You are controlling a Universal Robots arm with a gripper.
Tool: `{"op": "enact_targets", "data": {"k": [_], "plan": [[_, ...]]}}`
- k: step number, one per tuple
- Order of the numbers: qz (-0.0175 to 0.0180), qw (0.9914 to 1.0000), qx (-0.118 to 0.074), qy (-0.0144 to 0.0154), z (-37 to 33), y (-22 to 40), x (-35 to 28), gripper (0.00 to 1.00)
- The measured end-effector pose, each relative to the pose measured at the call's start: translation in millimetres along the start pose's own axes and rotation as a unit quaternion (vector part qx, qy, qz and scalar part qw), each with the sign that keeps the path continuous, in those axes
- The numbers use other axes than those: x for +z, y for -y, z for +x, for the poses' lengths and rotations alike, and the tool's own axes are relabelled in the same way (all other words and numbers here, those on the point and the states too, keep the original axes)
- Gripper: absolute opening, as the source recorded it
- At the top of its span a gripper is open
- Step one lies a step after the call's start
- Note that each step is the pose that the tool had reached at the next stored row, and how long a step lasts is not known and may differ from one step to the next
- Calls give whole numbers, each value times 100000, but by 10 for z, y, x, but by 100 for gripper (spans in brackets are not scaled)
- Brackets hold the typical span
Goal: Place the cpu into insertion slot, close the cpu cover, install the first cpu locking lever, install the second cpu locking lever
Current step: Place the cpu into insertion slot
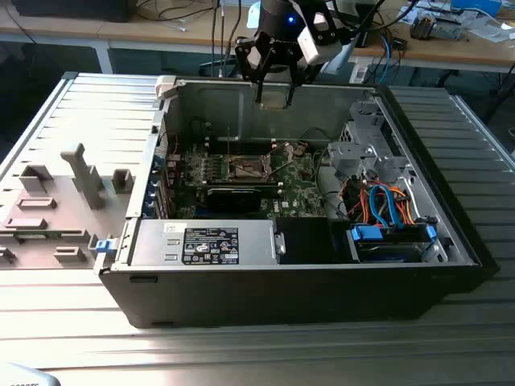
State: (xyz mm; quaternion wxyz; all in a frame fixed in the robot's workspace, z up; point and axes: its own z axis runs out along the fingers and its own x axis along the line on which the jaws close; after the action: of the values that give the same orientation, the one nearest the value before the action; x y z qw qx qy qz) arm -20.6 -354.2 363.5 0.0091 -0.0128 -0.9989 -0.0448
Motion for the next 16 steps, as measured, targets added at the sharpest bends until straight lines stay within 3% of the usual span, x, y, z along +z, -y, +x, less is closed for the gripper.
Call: {"op": "enact_targets", "data": {"k": [16], "plan": [[7,100000,0,-3,14,48,54,54]]}}
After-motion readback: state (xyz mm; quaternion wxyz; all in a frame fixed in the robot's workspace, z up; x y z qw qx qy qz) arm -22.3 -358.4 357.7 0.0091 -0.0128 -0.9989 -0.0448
